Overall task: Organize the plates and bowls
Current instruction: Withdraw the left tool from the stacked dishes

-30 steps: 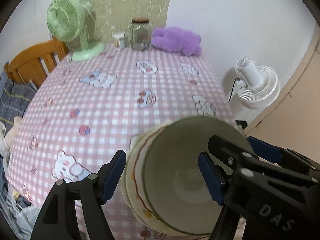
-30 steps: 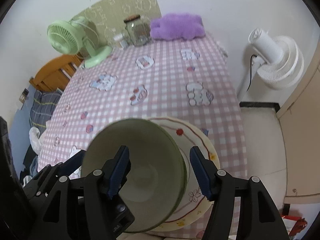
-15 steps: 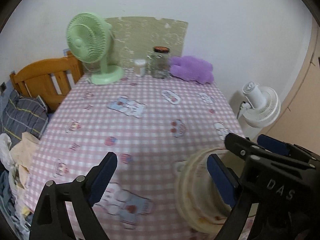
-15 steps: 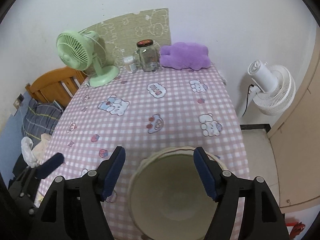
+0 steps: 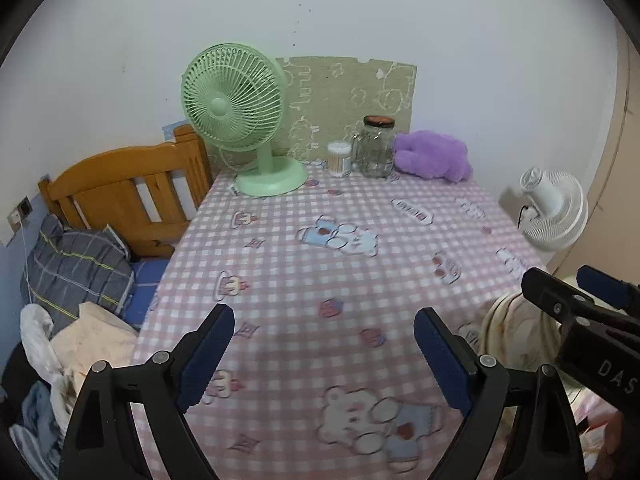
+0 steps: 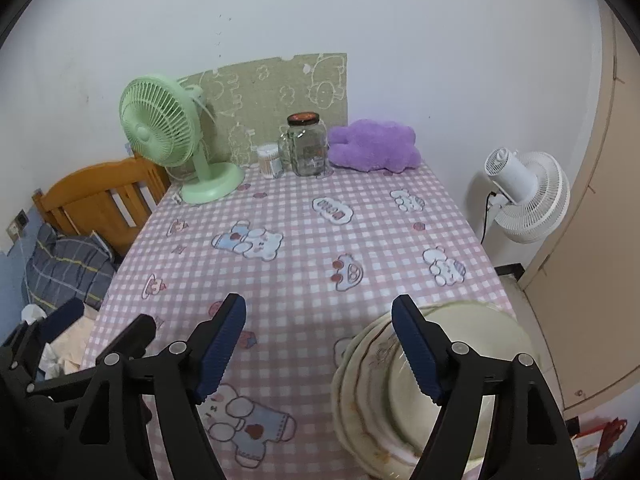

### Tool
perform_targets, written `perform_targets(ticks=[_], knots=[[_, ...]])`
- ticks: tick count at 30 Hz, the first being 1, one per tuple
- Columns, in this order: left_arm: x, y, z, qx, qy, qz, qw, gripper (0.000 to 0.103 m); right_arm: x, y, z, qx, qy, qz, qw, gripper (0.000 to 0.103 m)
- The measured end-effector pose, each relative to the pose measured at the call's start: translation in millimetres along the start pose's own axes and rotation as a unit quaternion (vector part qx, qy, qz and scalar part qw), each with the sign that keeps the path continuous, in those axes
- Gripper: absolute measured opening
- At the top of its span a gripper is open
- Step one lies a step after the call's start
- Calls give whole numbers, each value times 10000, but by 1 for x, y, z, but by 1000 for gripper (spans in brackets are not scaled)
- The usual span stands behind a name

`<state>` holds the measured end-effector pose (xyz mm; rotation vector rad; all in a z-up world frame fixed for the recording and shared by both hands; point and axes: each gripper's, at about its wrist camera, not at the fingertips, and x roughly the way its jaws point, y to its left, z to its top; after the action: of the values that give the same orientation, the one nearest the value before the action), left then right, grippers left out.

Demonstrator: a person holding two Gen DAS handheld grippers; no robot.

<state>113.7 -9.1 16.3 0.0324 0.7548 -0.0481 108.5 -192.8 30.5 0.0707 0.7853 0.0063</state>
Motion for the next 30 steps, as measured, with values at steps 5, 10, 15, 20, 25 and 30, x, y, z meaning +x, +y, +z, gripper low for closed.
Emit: perform_targets(ticks=[5, 10, 15, 20, 25, 30], knots=[[-8, 21, -21, -132, -136, -266, 9995, 93, 4, 11, -22, -48, 50, 202, 9998, 80], [-22, 24, -41, -211, -212, -14, 9996, 93, -3, 11, -41, -6, 7, 166, 9999, 80], [-39, 16, -60, -192, -381, 109, 9990, 97, -24, 9, -63, -13, -241, 114, 9996, 80], [-53, 9, -79, -181, -495, 243, 9983, 97, -36, 8, -86, -146, -349, 78, 9993, 81], [-63, 5, -92, -218, -548, 291, 9978, 99, -47, 2, -102, -138, -419, 69, 9990, 83], [-70, 1, -98, -232, -683, 325, 9969, 99, -54, -4, -110, -137, -483, 156, 9986, 84]])
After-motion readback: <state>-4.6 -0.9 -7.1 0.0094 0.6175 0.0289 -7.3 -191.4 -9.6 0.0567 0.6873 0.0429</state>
